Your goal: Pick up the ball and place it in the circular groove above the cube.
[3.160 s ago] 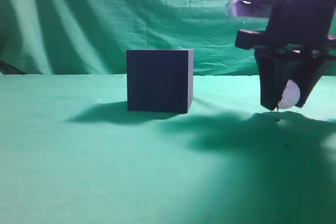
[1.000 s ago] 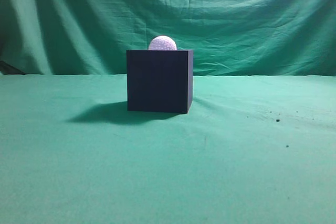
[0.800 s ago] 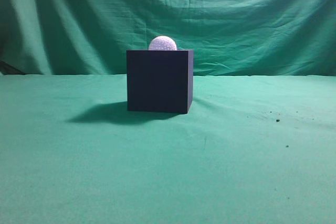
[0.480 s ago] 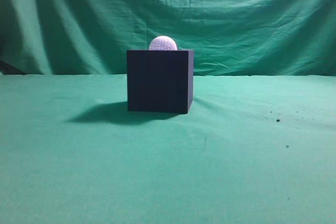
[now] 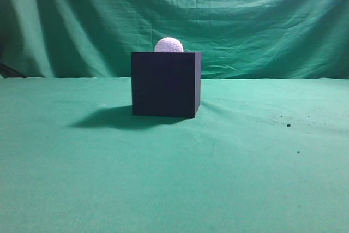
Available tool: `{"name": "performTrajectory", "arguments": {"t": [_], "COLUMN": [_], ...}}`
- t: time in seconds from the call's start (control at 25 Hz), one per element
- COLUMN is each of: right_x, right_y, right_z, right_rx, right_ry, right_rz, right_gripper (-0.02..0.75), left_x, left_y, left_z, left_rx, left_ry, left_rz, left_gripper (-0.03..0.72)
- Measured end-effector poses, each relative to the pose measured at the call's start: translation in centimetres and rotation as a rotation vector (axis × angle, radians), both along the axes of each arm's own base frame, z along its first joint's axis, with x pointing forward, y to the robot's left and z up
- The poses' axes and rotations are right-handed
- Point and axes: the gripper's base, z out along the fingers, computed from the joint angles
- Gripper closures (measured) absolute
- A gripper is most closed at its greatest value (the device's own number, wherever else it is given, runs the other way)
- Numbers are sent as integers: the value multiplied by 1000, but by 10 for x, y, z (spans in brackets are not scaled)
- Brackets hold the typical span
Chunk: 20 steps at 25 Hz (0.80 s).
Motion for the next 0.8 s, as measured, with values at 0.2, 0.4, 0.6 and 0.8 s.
{"name": "performTrajectory", "arguments": {"t": [0.2,0.4,0.6,0.8], "right_x": [-24,-23,-23,-25], "right_y": [-18,-25,-31,-42], "right_z": [1,2,5,-2], "right_rx": [28,-32,-66,-4], "right_ry": [-45,-105,-181,-333], "right_rz": [6,-23,-59,-238], "right_gripper": [738,738,738,738], "left_x": [0,0,0,0], "left_y": [0,0,0,0], "left_z": [0,0,0,0], "left_rx": [0,0,0,0], "left_ry": [0,0,0,0], "left_rz": [0,0,0,0], "left_gripper": [688,688,688,688]}}
